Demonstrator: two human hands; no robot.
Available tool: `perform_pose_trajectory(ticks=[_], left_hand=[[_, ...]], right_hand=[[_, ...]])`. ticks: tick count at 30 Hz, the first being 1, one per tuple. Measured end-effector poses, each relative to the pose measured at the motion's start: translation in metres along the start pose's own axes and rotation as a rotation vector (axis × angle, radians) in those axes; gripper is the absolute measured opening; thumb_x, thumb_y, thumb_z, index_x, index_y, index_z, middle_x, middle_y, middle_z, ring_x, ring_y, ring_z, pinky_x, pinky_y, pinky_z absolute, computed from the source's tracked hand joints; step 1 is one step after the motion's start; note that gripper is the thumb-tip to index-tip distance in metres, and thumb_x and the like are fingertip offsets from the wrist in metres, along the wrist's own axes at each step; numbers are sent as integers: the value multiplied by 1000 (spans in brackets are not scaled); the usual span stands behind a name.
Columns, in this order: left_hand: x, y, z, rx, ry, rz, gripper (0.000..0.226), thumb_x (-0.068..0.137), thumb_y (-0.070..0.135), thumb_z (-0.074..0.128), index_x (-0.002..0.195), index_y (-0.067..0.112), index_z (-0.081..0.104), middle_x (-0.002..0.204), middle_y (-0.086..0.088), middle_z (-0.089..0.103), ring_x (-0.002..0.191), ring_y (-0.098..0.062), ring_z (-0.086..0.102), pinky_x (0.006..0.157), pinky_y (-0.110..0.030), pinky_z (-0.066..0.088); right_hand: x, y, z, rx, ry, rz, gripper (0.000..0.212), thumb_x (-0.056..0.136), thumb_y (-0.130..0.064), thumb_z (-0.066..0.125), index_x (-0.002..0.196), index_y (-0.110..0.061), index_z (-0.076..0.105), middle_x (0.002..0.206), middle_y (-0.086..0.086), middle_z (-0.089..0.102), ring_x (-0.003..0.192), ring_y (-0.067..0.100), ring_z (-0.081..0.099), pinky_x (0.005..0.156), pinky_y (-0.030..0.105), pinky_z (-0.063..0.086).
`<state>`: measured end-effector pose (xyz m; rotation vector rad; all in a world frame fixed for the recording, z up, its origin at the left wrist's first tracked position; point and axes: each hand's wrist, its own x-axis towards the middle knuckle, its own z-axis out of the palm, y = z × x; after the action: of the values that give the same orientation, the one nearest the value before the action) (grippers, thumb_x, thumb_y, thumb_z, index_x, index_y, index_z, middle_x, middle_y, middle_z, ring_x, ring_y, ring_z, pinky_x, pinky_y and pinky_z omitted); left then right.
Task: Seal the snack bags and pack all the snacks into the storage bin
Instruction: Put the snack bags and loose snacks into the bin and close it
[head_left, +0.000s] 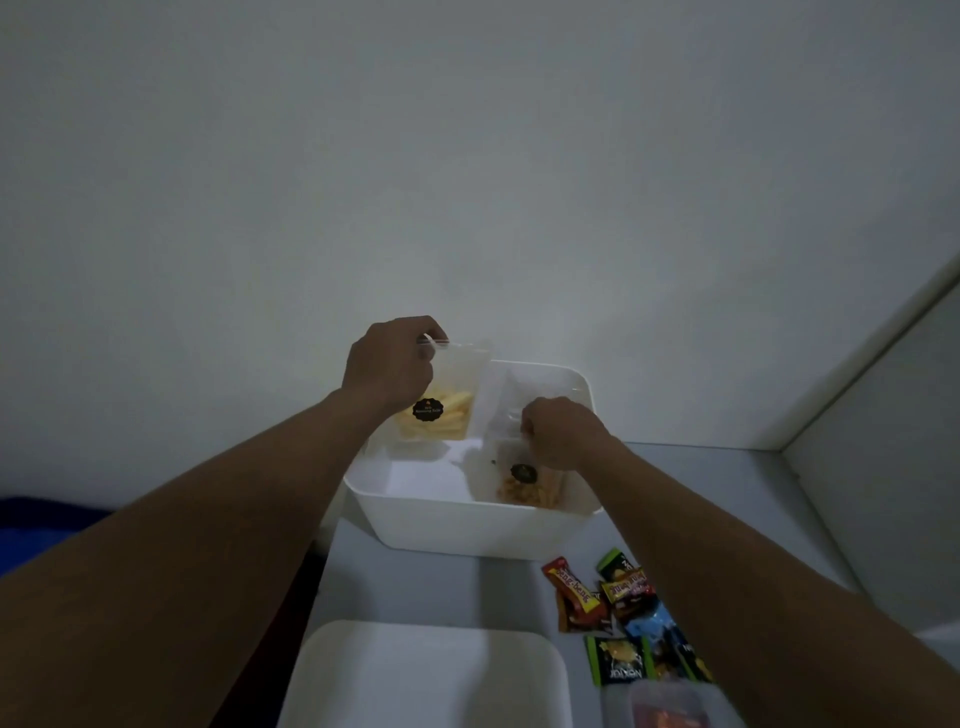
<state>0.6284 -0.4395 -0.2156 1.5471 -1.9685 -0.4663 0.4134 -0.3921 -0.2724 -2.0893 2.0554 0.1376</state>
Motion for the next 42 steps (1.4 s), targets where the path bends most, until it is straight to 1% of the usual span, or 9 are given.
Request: perform_pose_trajectory(ticks=[7,12,16,18,23,27,33,37,42], left_hand=[[-2,-8,11,-83,-80,-14,27,91,9,55,98,30,71,99,6,69,91,-13,62,76,-26,46],[12,16,7,-115,-189,3,28,87,12,54,95,30,73,95,4,69,87,-13,63,66,-18,46],[17,39,19,-157,-304,10,24,87,10,57,92,28,73,86,0,72,65,-9,58,57,-22,44],[15,45,35,-163,-347,-1,24,87,9,57,92,27,73,82,1,70,61,-8,56,55,-21,42],[9,46,81,-165,-484,-33,18,88,11,62,98,21,75,88,2,67,76,-11,61,58,-19,42],[3,44,120,-131,-473,-11,11,91,15,65,96,19,74,95,0,67,82,-14,61,64,-19,43],[-2,38,152,-33,-338,21,10,91,12,66,94,15,75,100,-5,69,84,-17,60,73,-24,44],[-3,33,153,43,-300,26,8,84,17,70,85,24,74,89,1,72,84,-19,65,76,-33,55],[-7,30,153,124,-262,106,14,83,14,68,83,27,72,80,6,71,77,-18,65,68,-32,54]], right_hand=[[13,9,23,-219,119,-32,33,75,-40,77,102,-21,72,93,2,70,88,22,66,78,35,54],[3,30,3,-91,320,36,39,94,-31,53,128,-11,54,124,13,57,117,32,49,92,43,44],[-3,52,-1,161,174,131,52,92,-14,49,143,-8,38,132,16,50,120,35,49,97,44,46],[-4,58,-2,244,103,125,51,89,-7,47,140,-4,41,131,18,52,120,35,52,96,39,46],[-8,71,-2,292,81,123,50,92,-3,43,141,-3,42,132,20,55,118,37,54,93,36,44],[-2,84,7,311,83,94,44,92,-6,41,135,-7,49,116,20,62,100,37,61,78,35,48],[-3,91,7,380,110,58,37,99,-11,36,131,-13,54,109,16,66,96,36,63,85,44,53],[-5,87,7,323,57,73,53,101,-11,34,153,-5,26,131,22,56,117,39,54,94,40,44],[-4,79,15,341,10,101,69,97,-8,39,157,-6,5,128,20,57,113,34,54,84,32,40]])
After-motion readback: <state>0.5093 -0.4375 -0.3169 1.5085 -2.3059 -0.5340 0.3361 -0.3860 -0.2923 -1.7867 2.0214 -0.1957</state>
